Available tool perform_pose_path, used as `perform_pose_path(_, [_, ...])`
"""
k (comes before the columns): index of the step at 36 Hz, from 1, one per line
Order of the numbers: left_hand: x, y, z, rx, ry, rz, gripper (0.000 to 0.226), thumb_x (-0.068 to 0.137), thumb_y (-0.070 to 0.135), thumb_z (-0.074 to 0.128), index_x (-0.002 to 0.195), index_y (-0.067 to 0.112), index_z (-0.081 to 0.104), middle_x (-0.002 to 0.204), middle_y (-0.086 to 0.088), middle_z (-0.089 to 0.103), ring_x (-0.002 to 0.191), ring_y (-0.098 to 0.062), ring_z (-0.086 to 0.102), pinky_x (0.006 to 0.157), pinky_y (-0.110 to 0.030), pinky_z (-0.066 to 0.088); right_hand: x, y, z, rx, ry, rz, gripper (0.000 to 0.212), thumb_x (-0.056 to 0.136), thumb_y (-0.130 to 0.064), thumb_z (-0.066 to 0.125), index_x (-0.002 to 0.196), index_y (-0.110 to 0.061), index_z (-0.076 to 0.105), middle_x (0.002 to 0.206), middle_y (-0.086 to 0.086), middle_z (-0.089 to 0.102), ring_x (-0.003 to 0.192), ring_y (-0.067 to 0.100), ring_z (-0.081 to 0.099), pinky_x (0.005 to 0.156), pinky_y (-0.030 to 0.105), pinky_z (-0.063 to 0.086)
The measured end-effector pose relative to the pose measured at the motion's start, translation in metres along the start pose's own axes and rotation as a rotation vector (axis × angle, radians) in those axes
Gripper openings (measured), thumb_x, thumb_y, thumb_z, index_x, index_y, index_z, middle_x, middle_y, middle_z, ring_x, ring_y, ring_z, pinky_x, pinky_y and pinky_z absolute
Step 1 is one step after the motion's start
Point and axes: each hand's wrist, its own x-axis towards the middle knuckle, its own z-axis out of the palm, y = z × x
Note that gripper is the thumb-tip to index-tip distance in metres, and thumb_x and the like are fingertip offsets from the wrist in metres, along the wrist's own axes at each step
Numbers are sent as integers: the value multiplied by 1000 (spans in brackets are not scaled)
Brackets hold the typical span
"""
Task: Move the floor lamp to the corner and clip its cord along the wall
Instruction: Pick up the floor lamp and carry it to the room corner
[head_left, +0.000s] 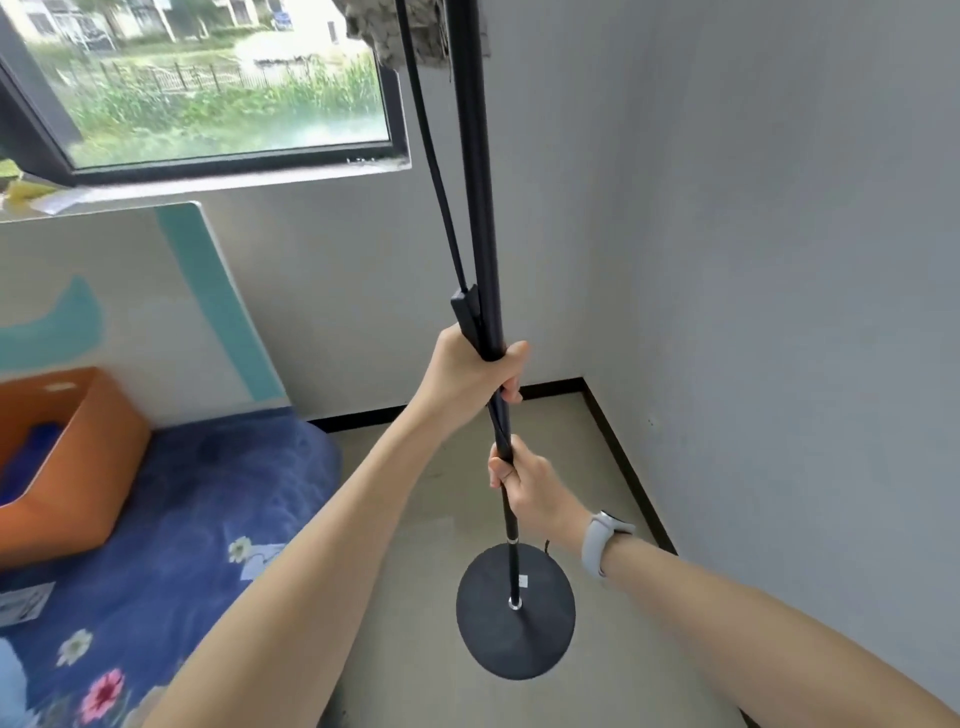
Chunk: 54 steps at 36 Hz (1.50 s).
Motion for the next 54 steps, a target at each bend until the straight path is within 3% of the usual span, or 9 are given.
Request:
perform_pose_path(7, [113,-35,-8,19,-33,-4,51,76,1,54,33,23,41,34,5,51,41,-16,54,62,-35,57,112,25,-22,-17,1,21,13,97,-19,35,86,-16,41,74,3,52,60,16,43,60,20,38])
perform_pose_path(12, [194,-62,-8,23,-109,23,42,79,1,56,41,14,44,37,3,53,46,-21,59,52,-18,51,185,50,-37,-37,32,79,16,97,-22,35,84,-18,43,78,8,56,62,21,46,59,12,39])
perform_pose_path(22, [340,-101,8,7,-270,46,42,80,-1,56,43,13,44,44,-5,54,45,-22,56,55,-26,55,304,78,-80,-36,108,250,20,97,-24,35,88,-10,45,91,15,61,83,35,55,77,38,45])
perform_pose_path(28, [406,-117,41,15,-329,31,43,81,-1,56,44,15,42,43,-5,53,48,-28,59,52,-19,53,351,105,-117,-56,141,318,18,97,-26,35,88,-15,45,83,0,58,79,32,57,76,42,47])
perform_pose_path(32, [441,-133,71,24,-352,-1,48,81,2,57,40,22,43,37,4,54,46,-20,62,54,-16,51,374,135,-141,-116,143,327,20,97,-28,35,91,-14,47,75,-12,52,75,26,55,73,41,46])
perform_pose_path(39, [486,-178,129,62,-309,-42,44,81,5,58,42,20,43,36,6,55,47,-20,62,53,-18,52,410,210,-172,-269,134,330,22,95,-35,36,93,-19,50,92,5,51,75,31,56,72,40,48])
perform_pose_path(44, [515,-232,165,74,-286,-56,46,81,5,59,41,24,46,38,5,56,51,-29,63,60,-32,57,441,276,-183,-273,49,342,21,95,-35,38,95,-18,50,76,1,58,75,28,59,72,40,47])
perform_pose_path(49, [530,-275,184,57,-320,-19,49,84,1,59,45,27,45,38,8,55,46,-17,60,58,-27,56,461,320,-183,-257,22,336,20,93,-32,44,93,-14,53,84,11,66,80,30,59,74,42,48])
perform_pose_path(54, [541,-342,207,47,-346,23,42,84,0,59,48,18,47,40,7,55,48,-20,60,59,-27,56,483,387,-169,-270,6,312,18,89,-32,50,87,-15,56,91,5,63,84,23,58,79,43,48])
